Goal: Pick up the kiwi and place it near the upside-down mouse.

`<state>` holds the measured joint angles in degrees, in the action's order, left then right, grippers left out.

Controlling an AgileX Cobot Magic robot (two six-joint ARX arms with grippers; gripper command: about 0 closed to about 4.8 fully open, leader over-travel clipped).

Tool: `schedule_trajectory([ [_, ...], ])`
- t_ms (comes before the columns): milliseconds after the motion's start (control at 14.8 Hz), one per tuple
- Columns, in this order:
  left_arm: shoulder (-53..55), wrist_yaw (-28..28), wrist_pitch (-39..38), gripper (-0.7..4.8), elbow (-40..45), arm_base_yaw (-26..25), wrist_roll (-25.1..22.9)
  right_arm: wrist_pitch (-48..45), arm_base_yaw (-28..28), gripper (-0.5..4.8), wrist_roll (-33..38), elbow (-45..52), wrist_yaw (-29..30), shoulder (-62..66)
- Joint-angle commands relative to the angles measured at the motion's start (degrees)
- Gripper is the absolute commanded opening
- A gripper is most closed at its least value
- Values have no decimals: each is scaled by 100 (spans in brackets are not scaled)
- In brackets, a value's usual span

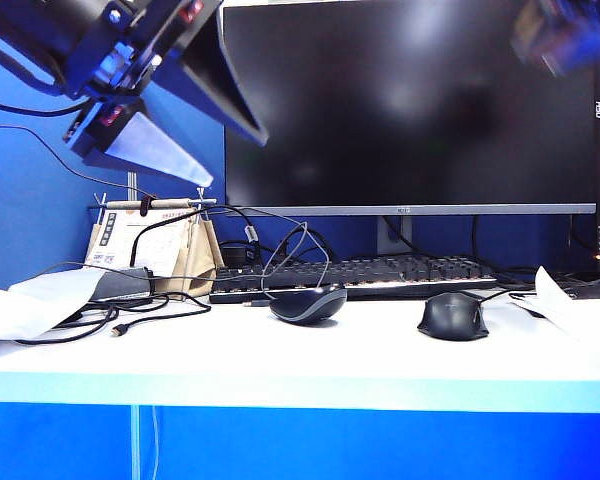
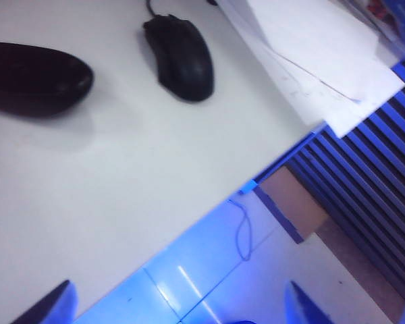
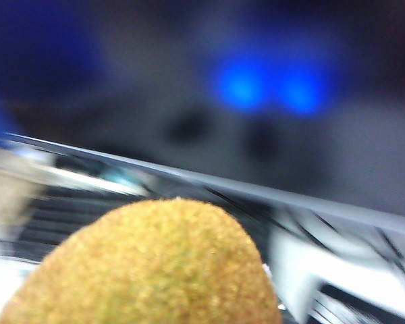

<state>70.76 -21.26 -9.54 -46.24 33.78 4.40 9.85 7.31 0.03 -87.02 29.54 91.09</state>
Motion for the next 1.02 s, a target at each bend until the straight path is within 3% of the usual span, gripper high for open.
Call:
schedule_trajectory([
  [68, -17, -83, 98, 404, -13, 4, -319, 61, -640, 252, -2, 337, -155, -662],
  [339, -20, -39, 205, 404, -13, 0, -404, -186, -1694, 252, 81, 1547, -772, -1421],
  [474, -20, -26, 105, 404, -13, -4, -564, -1126, -2098, 252, 492, 2566, -879, -1683],
  [610, -20, 396, -146, 404, -13, -15, -887, -2074, -2553, 252, 800, 3418, -1132, -1668],
  [678, -20, 619, -306, 404, -13, -48, -909, -2267, -2734, 252, 796, 3641, -1290, -1620],
  [881, -195, 365, -570, 403, 44, -603, -538, -2524, -3051, 252, 817, 3856, -1292, -1209],
  [1016, -577, 391, -686, 403, 96, -861, -610, -2771, -3117, 252, 942, 3856, -1003, -800],
])
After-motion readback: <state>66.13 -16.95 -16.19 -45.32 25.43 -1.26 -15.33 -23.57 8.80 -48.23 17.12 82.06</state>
